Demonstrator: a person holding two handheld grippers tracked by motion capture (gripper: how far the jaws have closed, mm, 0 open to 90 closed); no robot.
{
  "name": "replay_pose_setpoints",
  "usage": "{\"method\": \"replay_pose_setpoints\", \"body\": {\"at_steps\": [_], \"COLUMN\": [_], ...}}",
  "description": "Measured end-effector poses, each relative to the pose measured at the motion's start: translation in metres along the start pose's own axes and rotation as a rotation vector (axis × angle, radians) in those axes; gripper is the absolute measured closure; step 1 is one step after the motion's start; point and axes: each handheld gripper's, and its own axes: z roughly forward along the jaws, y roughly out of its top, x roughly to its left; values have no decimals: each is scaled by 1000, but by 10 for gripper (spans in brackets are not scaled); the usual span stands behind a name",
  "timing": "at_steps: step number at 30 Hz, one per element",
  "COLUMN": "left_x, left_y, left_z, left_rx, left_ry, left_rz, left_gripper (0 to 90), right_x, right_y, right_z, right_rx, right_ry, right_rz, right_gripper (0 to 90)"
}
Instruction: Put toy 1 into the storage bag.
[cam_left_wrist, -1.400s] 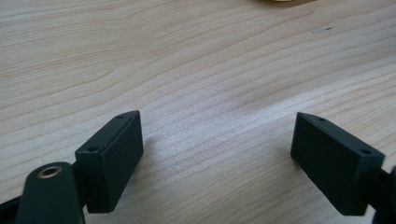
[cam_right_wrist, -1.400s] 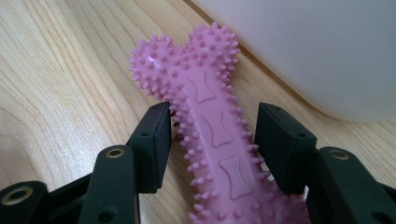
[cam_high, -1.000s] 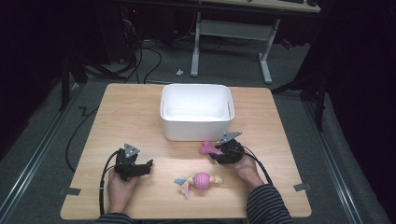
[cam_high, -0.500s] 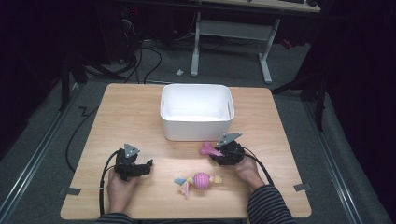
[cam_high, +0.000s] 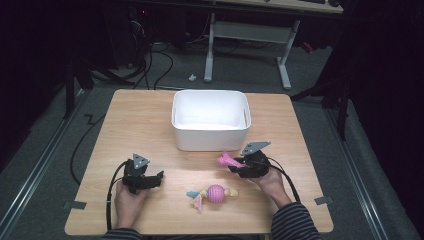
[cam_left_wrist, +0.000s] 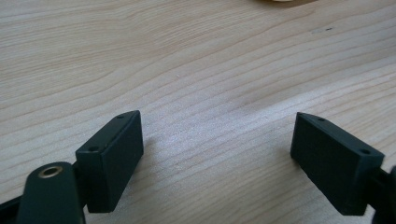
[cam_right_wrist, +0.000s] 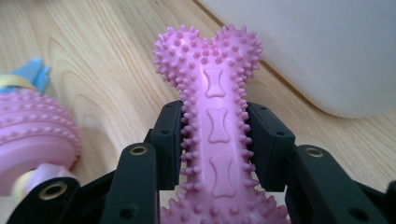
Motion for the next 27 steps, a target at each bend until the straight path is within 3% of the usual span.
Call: {"method": "replay_pose_setpoints", "body": {"at_steps": [12, 17, 27], "left_x": [0, 0, 0], "left_y": [0, 0, 0], "left_z": [0, 0, 0], "left_rx": [2, 2, -1], "left_ry": [-1, -1, 1], "left_rz": [1, 1, -2], "left_gripper": [175, 175, 181], "right_x": [4, 3, 1], "right_y": [3, 3, 5], "right_z": [-32, -47, -61], "right_rx": [-54, -83, -94], "right_ry": [-2, 0, -24], "right_rz": [8, 34, 60], "right_gripper": [591, 589, 588]}}
